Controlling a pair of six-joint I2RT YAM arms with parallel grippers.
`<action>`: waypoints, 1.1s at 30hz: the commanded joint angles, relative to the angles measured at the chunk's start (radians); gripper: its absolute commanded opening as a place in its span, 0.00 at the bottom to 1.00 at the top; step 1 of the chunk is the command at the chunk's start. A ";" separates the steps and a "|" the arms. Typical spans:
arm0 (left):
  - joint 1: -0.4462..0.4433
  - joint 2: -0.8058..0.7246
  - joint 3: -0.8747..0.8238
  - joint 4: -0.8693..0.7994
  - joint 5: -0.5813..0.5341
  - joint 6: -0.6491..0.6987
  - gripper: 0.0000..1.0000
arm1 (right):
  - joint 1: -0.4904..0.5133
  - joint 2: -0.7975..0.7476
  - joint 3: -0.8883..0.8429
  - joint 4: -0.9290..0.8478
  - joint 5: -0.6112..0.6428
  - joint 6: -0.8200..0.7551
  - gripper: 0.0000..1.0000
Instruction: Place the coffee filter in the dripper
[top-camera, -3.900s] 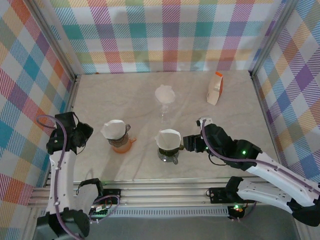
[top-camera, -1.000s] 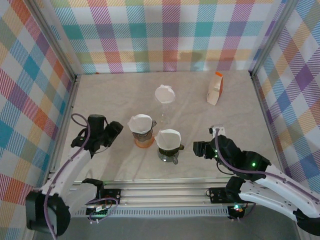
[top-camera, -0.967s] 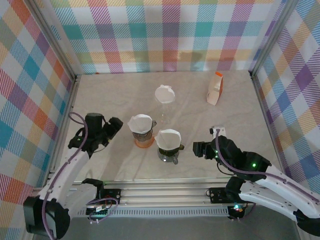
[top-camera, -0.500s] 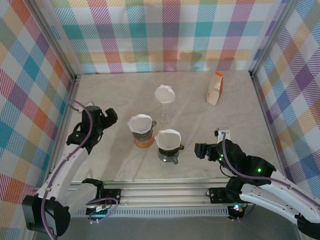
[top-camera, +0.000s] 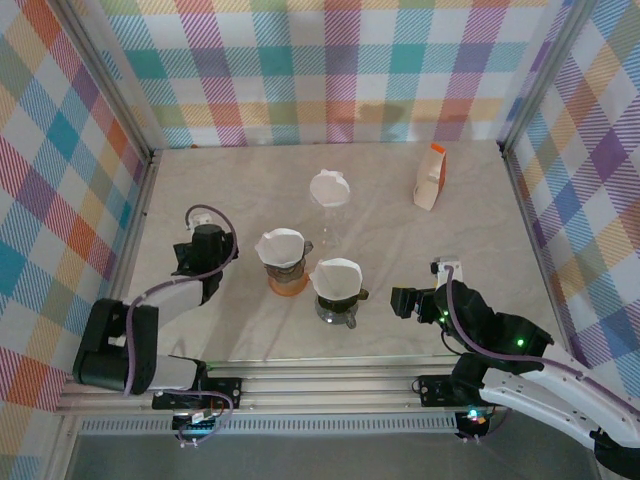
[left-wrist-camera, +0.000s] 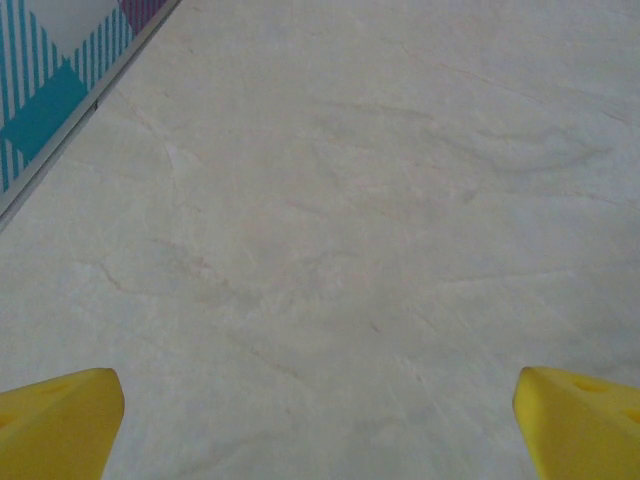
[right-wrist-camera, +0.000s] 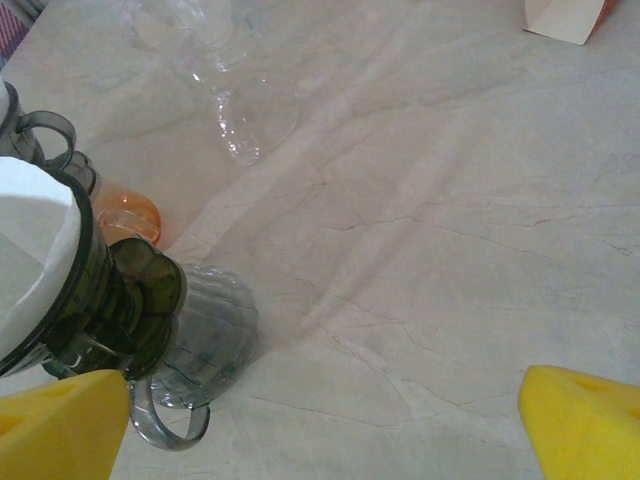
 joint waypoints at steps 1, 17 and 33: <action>0.013 0.070 -0.012 0.211 -0.020 0.043 1.00 | -0.005 -0.014 -0.019 -0.006 0.023 -0.015 0.99; 0.085 0.147 -0.071 0.383 0.235 0.051 1.00 | -0.005 -0.007 -0.057 0.029 0.094 0.010 0.99; 0.064 0.177 -0.117 0.494 0.179 0.056 1.00 | -0.119 0.144 -0.115 0.292 0.152 -0.174 0.99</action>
